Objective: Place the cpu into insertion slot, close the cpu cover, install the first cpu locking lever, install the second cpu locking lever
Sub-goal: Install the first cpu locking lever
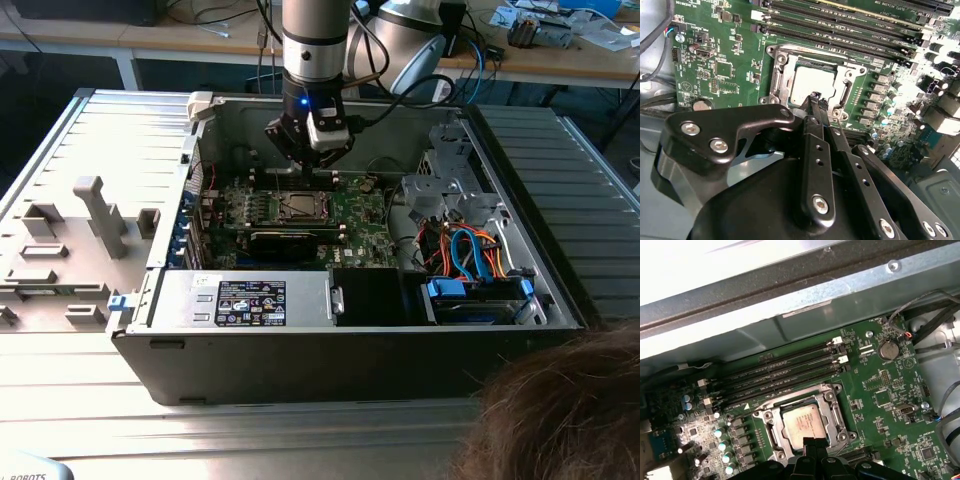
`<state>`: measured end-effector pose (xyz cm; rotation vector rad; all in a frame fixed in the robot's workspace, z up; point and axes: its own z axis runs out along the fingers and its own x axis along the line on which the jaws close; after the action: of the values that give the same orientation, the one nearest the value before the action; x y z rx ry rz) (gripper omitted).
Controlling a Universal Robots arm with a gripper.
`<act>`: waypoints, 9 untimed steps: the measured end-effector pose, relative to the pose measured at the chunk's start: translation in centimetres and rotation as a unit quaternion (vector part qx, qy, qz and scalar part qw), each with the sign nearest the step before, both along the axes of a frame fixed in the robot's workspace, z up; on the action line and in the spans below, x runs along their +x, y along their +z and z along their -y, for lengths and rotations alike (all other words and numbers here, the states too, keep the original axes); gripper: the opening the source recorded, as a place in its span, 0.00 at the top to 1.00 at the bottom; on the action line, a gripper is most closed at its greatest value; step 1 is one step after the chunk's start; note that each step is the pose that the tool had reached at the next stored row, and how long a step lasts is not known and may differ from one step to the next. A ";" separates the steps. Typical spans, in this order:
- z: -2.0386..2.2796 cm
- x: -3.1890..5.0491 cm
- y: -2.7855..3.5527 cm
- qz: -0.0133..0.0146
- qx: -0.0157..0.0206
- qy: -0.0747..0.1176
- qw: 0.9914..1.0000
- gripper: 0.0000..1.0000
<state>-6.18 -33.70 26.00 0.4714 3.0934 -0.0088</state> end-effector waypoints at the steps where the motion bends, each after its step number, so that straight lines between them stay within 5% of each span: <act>1: 0.00 0.00 0.00 0.000 0.000 0.003 1.000 0.89; 9: 0.00 0.00 0.00 0.000 0.000 0.018 1.000 0.89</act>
<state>-6.18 -33.71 26.00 0.4171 3.1011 -0.0085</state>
